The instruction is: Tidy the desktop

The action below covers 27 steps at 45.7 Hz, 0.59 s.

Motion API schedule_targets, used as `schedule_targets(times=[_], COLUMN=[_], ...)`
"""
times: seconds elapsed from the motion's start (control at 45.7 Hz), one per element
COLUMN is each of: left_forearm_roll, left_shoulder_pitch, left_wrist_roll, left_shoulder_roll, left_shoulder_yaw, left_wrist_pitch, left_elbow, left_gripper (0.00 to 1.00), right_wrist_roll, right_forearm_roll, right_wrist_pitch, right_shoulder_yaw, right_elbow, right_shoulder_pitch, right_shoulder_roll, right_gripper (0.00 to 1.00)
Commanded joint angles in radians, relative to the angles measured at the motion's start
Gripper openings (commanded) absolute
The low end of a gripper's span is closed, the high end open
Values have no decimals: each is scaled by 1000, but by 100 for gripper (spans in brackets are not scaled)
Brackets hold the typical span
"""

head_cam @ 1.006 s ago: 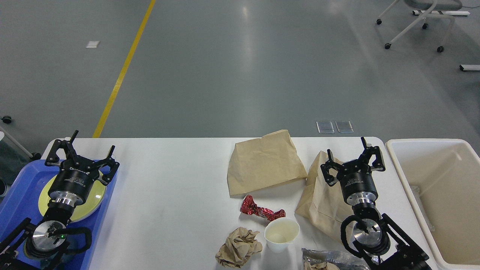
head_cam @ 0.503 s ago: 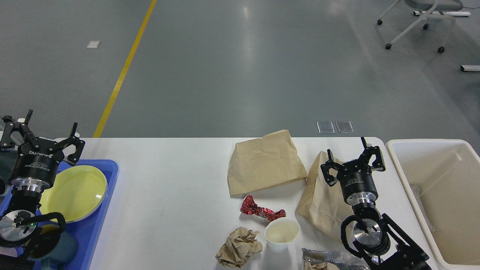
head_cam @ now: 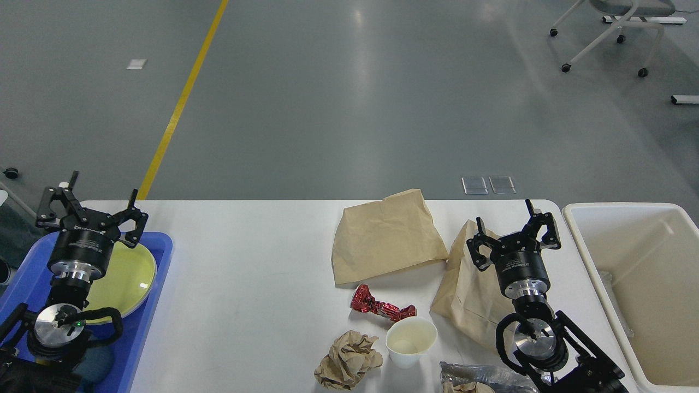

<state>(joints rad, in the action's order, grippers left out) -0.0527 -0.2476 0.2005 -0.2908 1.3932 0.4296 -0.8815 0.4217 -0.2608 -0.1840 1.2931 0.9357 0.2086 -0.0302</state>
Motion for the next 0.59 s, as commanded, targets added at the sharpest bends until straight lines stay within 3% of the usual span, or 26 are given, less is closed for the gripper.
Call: schedule_targets(times=[0.0,0.284,0.372,0.569], left_forearm_roll=[-15,-19,-1,-16], left_shoulder_pitch=[21,8,-16,-25], left_wrist_roll=[5,7,3,20], left_shoulder_roll=[6,16,25,42], left_shoulder_yaw=[-49,-33,-34,-51], left_wrist_pitch=[17,31,37,127], left_elbow=[2,13,67,96], left_gripper=[96,96,96,96], right_wrist_roll=[0,-1,0,0], right_forearm_roll=[0,0,0,0], right_wrist_pitch=[0,0,0,0], right_shoulder_yaw=[0,0,0,0], right_elbow=[0,0,0,0], right_shoulder_pitch=[2,0,2,2], right_shoulder_roll=[-1,-1,1,-1], right_gripper=[100,100,100,100])
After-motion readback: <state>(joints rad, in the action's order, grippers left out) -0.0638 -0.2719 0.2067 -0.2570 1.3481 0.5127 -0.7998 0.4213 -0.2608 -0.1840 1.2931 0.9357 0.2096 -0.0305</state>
